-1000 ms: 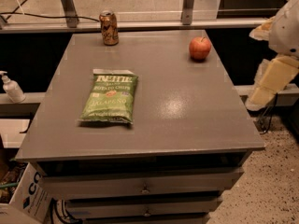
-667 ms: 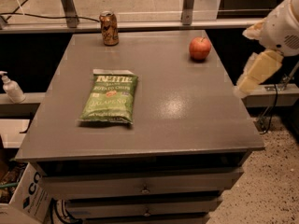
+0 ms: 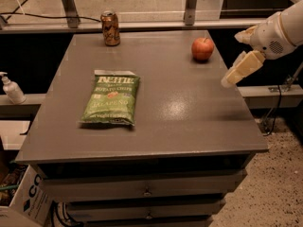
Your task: Move apple near orange can
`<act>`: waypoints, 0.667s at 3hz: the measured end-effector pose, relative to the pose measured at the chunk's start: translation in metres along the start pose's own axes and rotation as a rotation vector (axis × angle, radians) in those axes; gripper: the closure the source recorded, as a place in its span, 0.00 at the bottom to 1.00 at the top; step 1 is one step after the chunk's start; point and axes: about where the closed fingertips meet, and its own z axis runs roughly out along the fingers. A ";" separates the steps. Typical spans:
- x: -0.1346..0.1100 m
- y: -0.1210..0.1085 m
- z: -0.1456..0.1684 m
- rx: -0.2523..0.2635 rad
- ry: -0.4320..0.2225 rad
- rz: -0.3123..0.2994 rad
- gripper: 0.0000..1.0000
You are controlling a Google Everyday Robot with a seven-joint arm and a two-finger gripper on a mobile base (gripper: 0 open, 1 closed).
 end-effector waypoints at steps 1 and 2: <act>0.000 0.000 0.001 -0.001 -0.012 -0.003 0.00; -0.001 -0.007 0.007 0.015 -0.043 -0.007 0.00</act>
Offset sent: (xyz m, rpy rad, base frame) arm 0.0220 -0.0025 -0.0011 0.0633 -0.0771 -0.0067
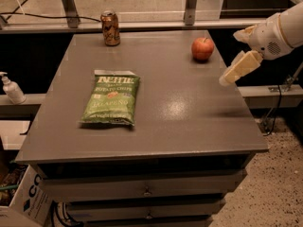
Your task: Move apple near orange can
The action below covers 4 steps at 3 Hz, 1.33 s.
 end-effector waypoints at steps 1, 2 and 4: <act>-0.003 -0.018 0.017 0.013 -0.050 0.018 0.00; -0.002 -0.045 0.036 0.036 -0.086 0.052 0.00; 0.013 -0.089 0.078 0.102 -0.136 0.167 0.00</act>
Offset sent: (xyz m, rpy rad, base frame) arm 0.0994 -0.0061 -0.0213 0.1483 -0.0578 -0.0985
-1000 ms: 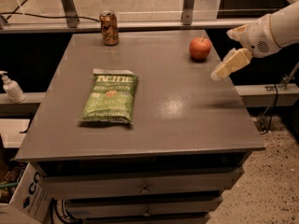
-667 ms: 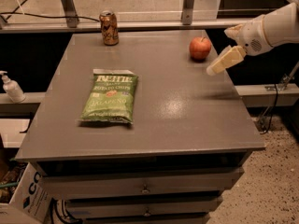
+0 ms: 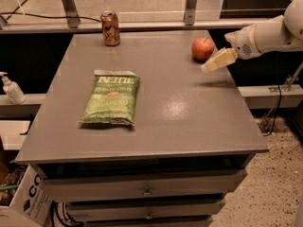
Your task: Move apple near orange can
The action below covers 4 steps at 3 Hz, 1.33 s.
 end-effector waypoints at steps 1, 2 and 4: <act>0.000 -0.019 0.022 0.030 -0.035 0.040 0.00; -0.004 -0.032 0.042 0.042 -0.067 0.070 0.00; -0.008 -0.041 0.064 0.038 -0.111 0.090 0.41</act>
Offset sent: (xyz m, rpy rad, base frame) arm 0.0798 0.0105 -0.0199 0.1319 -0.0399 -0.1018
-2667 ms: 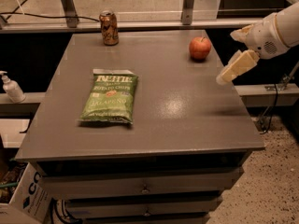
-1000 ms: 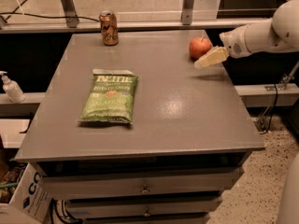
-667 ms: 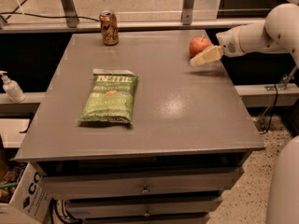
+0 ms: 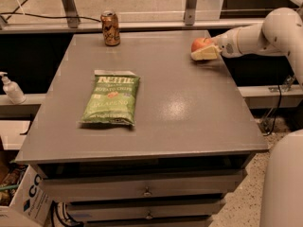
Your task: Move apple near orange can
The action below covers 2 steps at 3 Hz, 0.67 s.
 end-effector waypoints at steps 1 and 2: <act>-0.007 0.003 -0.005 -0.013 -0.016 -0.003 0.64; -0.030 0.022 -0.009 -0.053 -0.061 -0.020 0.88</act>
Offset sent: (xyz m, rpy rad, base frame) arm -0.0340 0.0436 0.0584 0.0925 -0.0664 0.1159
